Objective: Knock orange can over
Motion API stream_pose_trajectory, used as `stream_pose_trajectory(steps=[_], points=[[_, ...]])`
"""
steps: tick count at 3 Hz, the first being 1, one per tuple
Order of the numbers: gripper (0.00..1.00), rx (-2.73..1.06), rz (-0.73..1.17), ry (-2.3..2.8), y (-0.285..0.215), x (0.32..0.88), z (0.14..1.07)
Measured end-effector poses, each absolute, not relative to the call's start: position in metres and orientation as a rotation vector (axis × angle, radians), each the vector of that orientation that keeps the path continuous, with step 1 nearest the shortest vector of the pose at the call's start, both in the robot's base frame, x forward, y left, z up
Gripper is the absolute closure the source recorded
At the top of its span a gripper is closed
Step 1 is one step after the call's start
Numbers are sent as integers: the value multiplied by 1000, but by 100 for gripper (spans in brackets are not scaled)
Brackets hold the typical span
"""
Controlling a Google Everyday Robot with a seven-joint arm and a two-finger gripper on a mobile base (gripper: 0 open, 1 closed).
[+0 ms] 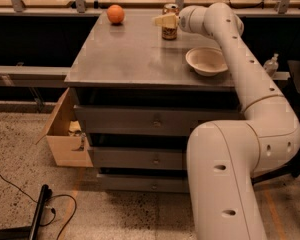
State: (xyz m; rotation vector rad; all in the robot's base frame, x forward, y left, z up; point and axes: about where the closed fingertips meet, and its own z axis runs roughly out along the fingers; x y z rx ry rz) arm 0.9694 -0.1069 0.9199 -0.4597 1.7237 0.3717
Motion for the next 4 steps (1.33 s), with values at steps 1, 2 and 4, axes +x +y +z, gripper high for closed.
stream_pose_trajectory(steps=[1,2,4], points=[[0,-440,390,1695,-102,981,910],[0,-415,361,1665,-104,993,907],[41,-433,338,1655,-100,996,908]])
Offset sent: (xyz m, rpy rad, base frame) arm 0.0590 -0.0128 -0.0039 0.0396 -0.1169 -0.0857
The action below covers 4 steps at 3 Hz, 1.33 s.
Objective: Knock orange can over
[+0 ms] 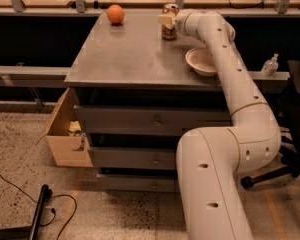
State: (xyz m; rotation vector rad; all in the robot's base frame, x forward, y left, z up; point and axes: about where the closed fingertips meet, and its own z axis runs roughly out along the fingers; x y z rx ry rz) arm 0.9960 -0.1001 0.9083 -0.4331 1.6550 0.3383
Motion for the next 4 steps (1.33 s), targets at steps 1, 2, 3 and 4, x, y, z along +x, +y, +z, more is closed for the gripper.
stream_pose_trajectory(steps=[1,2,3,4], points=[[65,-488,326,1652,-96,990,914],[89,-570,328,1624,-101,968,944],[100,-627,342,1622,-117,939,976],[100,-675,368,1641,-132,910,997]])
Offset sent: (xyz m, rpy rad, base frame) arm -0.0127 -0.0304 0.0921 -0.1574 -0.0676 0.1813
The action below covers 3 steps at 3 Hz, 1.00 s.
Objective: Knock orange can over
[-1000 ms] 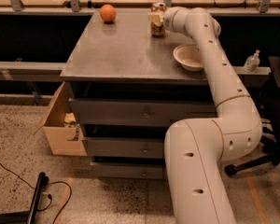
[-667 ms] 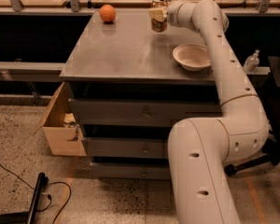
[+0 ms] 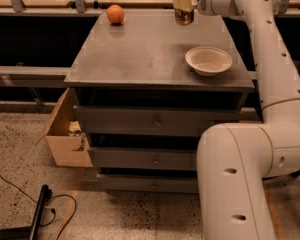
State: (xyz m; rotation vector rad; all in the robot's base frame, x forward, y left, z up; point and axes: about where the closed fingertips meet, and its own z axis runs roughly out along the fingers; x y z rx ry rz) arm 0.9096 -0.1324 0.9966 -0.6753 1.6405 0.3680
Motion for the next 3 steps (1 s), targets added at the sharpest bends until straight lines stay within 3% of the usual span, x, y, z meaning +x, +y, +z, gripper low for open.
stream_pose_trajectory(steps=[3], points=[[100,-884,388,1738,-126,847,1010]])
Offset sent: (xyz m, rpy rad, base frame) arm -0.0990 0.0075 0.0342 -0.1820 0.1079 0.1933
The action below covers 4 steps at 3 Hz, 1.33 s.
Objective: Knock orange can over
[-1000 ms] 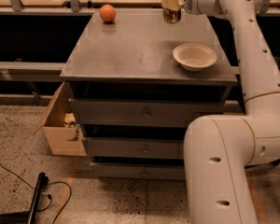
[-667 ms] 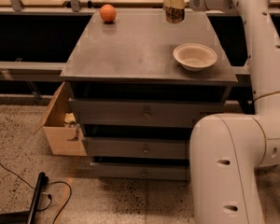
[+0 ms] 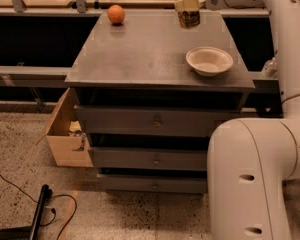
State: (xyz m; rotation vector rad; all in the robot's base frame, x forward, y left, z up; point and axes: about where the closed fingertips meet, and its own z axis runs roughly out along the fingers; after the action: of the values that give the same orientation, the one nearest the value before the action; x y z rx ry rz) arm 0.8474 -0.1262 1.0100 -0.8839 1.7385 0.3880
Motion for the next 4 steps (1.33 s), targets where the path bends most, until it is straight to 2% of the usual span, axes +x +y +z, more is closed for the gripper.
stream_pose_trajectory(steps=[2,3,4], points=[[100,-829,357,1788,-126,852,992],[100,-800,350,1718,-104,822,996],[100,-800,350,1718,-104,822,996]])
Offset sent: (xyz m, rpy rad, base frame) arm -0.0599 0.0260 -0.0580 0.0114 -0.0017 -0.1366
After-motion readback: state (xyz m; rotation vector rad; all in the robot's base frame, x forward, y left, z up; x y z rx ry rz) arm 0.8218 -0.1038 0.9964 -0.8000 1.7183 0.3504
